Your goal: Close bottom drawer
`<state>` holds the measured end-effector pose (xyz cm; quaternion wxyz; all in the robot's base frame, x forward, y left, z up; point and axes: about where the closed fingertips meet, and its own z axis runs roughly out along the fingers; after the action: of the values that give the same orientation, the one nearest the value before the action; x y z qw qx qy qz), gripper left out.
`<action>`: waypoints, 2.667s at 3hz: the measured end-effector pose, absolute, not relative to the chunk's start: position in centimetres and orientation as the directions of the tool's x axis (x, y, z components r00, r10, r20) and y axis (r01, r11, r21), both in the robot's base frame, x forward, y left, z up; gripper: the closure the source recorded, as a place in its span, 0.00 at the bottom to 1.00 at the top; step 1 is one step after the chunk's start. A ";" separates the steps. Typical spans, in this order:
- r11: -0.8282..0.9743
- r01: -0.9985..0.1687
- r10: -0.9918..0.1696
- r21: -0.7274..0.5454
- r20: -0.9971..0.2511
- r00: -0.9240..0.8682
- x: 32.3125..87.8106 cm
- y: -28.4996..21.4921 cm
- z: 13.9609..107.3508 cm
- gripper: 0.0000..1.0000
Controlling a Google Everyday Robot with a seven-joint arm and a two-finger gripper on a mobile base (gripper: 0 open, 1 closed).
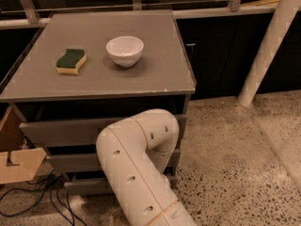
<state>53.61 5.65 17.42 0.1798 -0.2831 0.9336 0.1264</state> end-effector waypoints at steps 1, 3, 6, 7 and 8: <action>0.808 -0.574 -0.483 0.134 -0.407 -0.775 53.6 5.6 17.4 0.00; 0.808 -0.574 -0.483 0.134 -0.407 -0.775 53.6 5.6 17.4 0.41; 0.806 -0.580 -0.487 0.120 -0.423 -0.764 54.7 6.6 17.6 1.00; 0.797 -0.596 -0.501 0.102 -0.439 -0.746 55.6 7.8 17.6 1.00; 0.793 -0.602 -0.507 0.095 -0.446 -0.738 55.9 8.3 17.5 1.00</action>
Offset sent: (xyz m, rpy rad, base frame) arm 0.0000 0.0000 0.0000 0.0000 0.0000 0.0000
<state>55.87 8.32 17.53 0.2033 -0.2998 0.9246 0.1175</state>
